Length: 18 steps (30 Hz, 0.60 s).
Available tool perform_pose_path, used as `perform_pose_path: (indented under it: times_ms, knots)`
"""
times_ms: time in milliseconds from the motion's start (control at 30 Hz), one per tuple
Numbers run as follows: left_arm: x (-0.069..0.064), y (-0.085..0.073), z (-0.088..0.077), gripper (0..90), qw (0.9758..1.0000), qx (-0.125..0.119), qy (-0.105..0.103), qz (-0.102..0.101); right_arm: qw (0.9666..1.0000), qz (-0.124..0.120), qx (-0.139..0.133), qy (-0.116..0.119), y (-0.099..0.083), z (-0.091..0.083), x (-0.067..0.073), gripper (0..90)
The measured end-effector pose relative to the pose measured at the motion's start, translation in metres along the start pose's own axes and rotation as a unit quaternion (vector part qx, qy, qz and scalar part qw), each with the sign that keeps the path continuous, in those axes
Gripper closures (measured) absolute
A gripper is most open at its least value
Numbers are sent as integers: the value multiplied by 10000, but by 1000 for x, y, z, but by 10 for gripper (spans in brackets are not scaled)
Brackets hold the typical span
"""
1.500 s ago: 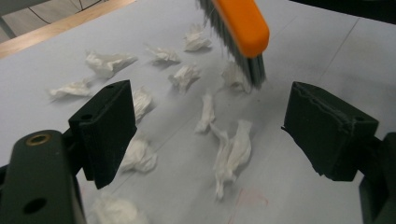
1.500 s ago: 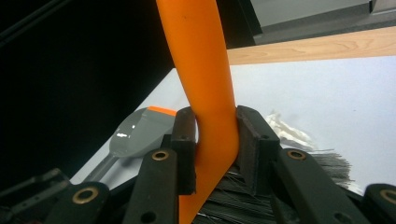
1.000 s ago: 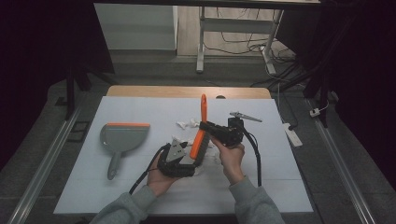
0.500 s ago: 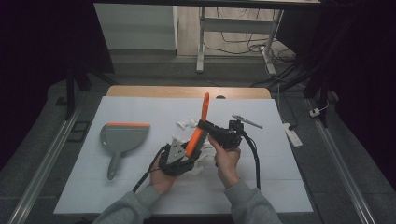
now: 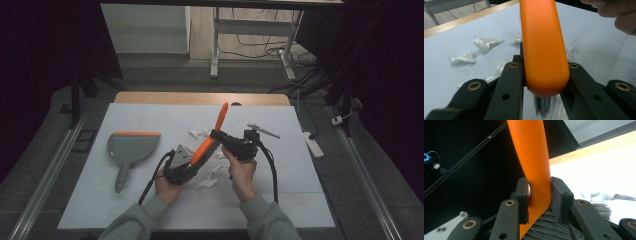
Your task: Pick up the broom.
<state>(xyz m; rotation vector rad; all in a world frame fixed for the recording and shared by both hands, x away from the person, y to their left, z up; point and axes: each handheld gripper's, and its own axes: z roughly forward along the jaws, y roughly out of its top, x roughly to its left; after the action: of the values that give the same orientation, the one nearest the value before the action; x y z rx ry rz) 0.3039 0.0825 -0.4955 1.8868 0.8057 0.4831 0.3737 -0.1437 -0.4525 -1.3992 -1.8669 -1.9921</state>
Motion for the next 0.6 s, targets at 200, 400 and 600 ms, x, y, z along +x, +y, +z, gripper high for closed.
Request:
perform_pose_path:
  times_ms: [200, 400, 600]
  knots:
    - [6, 3, -13, 787, 10000, 29, -68, 23, 9998, -146, 71, 97, 1, 0, 7, 673]
    - [19, 7, -28, 795, 10000, 76, -55, -23, 9982, -573, 151, 80, 3, 0, 17, 561]
    - [40, 6, -42, 796, 9996, 188, -124, -160, 9963, -799, 326, 51, 7, -6, 17, 477]
